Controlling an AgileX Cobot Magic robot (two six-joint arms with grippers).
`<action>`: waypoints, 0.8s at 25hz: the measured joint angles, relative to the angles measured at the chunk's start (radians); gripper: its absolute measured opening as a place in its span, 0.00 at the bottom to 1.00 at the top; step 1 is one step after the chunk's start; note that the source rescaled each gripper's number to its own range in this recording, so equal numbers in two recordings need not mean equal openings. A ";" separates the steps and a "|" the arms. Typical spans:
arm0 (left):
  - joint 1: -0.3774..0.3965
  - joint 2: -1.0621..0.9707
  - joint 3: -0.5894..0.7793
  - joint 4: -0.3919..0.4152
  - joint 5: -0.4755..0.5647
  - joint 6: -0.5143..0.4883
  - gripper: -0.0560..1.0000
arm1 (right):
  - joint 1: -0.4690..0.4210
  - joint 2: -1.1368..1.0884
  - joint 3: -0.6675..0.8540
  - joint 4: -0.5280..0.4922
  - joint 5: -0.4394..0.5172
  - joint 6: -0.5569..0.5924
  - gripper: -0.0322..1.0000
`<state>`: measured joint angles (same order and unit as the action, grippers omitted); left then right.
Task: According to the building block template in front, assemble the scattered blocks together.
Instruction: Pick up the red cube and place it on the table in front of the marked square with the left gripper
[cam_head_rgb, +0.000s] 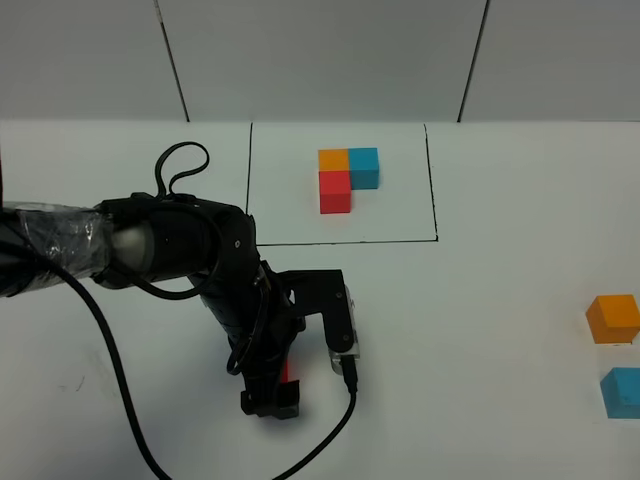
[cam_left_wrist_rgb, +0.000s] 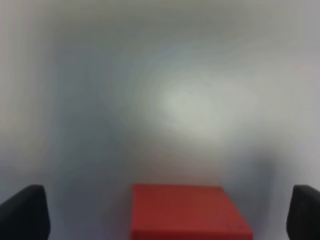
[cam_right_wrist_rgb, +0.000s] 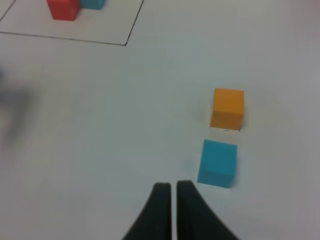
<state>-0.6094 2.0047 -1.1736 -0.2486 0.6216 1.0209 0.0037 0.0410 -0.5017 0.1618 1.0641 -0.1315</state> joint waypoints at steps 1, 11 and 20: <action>0.000 -0.006 0.000 0.001 0.001 -0.001 0.99 | 0.000 0.000 0.000 0.000 0.000 0.000 0.03; 0.000 -0.087 0.000 0.031 0.047 -0.009 0.98 | 0.000 0.000 0.000 0.000 0.000 0.000 0.03; 0.000 -0.182 0.000 0.051 0.091 -0.041 0.95 | 0.000 0.000 0.000 0.000 0.000 0.000 0.03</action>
<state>-0.6094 1.8230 -1.1736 -0.1974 0.7123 0.9802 0.0037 0.0410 -0.5017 0.1618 1.0641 -0.1315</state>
